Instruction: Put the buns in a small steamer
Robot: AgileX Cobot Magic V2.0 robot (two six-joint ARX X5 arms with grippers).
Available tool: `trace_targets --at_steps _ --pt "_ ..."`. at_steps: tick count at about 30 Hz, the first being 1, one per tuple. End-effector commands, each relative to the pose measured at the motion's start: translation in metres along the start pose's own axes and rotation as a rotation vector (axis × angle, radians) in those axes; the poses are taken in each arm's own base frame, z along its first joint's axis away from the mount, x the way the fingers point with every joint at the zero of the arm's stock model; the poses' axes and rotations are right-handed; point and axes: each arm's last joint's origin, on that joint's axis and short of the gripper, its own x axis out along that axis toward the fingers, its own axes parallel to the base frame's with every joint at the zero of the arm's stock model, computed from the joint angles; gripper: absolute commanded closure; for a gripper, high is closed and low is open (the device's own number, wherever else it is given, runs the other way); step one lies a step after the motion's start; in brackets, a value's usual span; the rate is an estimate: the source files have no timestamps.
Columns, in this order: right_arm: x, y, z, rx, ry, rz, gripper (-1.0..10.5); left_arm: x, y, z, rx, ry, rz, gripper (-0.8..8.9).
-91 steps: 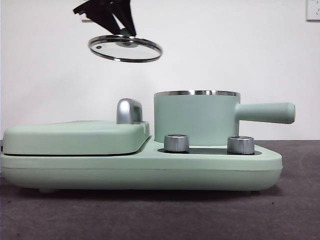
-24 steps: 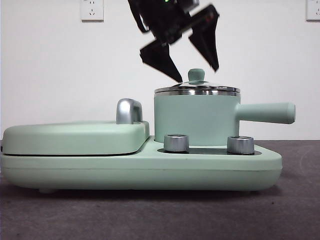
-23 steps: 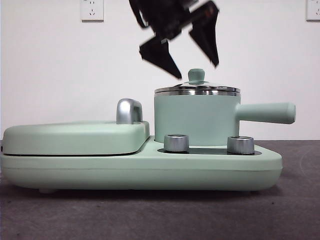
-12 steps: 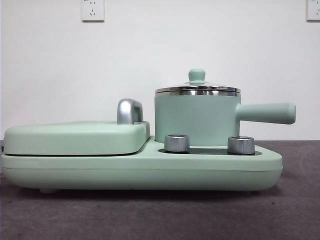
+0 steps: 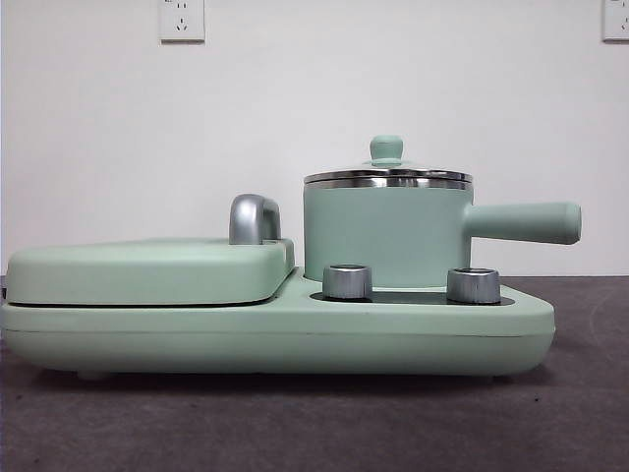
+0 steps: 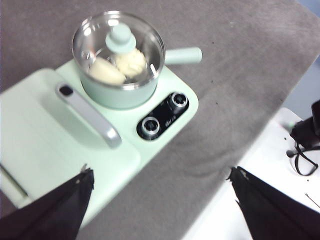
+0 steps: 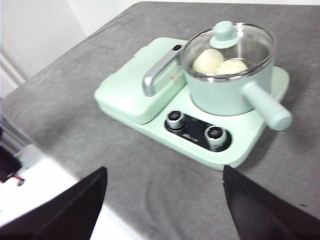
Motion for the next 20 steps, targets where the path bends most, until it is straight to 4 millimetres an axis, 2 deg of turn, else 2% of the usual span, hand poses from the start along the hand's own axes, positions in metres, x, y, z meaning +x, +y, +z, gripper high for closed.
trace_targets --at_steps 1,7,12,15,18,19,20 --pt "-0.001 0.001 0.002 -0.013 -0.008 0.018 5.8 -0.009 -0.003 -0.026 -0.036 -0.053 -0.007 3.8" --pt "-0.001 0.002 0.002 -0.013 -0.004 0.037 5.8 -0.021 -0.003 -0.093 -0.071 -0.194 0.047 3.8" --pt "-0.001 0.002 0.002 -0.013 -0.004 0.037 5.8 -0.017 -0.001 -0.137 -0.155 -0.244 0.051 3.8" --pt "-0.001 0.002 0.003 -0.016 -0.013 0.038 5.8 -0.014 0.001 -0.154 -0.206 -0.253 0.071 3.8" --pt "-0.001 0.002 0.004 -0.02 -0.031 0.042 5.8 -0.012 0.001 -0.162 -0.231 -0.252 0.072 3.84" --pt "-0.001 0.002 0.005 -0.02 -0.034 0.042 5.8 -0.011 0.001 -0.163 -0.234 -0.249 0.072 4.09" --pt "-0.001 0.002 0.005 -0.021 -0.035 0.044 6.5 -0.011 0.001 -0.163 -0.233 -0.246 0.072 5.07"
